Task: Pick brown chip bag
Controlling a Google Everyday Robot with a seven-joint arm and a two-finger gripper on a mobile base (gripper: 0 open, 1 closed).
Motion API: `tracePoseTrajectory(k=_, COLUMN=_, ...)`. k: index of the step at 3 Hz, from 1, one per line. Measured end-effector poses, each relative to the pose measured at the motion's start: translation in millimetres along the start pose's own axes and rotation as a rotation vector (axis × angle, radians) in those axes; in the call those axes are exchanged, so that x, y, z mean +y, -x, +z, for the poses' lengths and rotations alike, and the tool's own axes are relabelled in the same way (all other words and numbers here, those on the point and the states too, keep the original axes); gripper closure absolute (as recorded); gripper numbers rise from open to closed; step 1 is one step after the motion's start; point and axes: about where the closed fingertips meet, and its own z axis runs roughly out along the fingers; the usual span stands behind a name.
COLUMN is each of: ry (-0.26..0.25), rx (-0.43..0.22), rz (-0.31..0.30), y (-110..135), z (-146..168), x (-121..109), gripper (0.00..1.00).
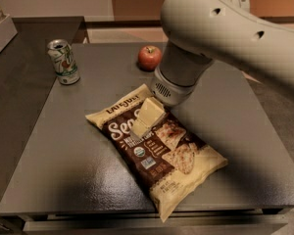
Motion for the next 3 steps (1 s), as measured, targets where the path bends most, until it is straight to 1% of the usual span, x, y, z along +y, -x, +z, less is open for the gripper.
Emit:
tracePoseTrajectory(k=1, ry=0.003, rx=0.005, rz=0.025, y=-0.3, z=7.8, x=-0.6, gripper=0.00)
tracePoseTrajectory(k=2, ry=0.008, rx=0.011, rz=0.039, y=-0.7, z=11.9, x=0.6, gripper=0.18)
tracePoseTrajectory(k=3, ry=0.016, rx=0.010, rz=0.043, y=0.3, z=11.6, x=2.2, gripper=0.41)
